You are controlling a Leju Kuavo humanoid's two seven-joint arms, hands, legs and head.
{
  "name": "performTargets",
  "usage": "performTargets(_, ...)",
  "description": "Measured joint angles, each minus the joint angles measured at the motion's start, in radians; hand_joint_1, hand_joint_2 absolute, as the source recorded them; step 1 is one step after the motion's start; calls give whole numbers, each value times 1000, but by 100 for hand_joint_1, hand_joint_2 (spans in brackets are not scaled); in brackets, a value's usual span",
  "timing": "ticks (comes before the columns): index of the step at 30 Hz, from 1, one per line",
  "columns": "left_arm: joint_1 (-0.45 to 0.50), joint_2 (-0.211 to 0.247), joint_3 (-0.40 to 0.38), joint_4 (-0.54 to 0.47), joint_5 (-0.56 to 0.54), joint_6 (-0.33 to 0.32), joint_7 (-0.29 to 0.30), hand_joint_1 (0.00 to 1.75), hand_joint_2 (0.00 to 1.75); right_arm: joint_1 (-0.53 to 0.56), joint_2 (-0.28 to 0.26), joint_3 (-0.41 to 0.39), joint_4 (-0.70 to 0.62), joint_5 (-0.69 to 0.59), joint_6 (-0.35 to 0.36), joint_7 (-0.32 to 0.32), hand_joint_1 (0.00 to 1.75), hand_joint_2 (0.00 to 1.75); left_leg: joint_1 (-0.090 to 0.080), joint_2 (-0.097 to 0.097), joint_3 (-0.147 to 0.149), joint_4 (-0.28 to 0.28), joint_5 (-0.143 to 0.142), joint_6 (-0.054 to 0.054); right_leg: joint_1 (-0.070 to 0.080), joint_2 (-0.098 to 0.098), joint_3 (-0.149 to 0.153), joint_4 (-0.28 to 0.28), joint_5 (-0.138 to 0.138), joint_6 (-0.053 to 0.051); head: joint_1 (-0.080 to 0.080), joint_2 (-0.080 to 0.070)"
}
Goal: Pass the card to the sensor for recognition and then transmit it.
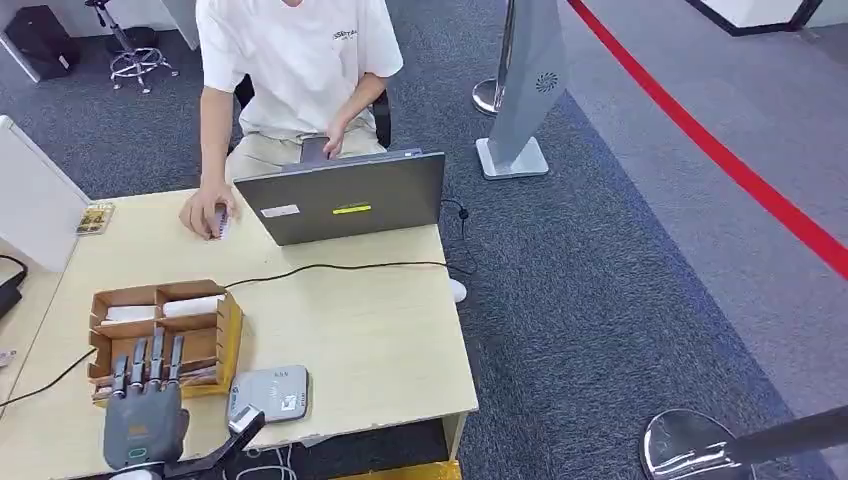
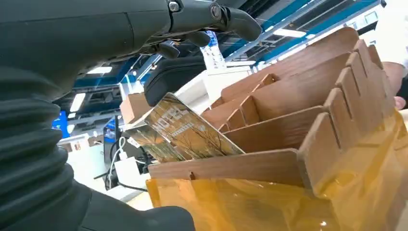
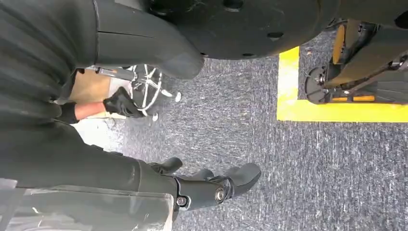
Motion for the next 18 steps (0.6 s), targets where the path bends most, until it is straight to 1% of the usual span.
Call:
performTargets(9,0,2,0,-5,0,-5,23,0,175,0,0,0,0,-1,-1,-1,0,175,0,0,0,0,0,0,0,0,0,0,0,0,0,0)
performTargets(18,1,2,16,-23,0,-5,13,0,175,0,0,0,0,-1,-1,-1,0,175,0,0,0,0,0,0,0,0,0,0,0,0,0,0)
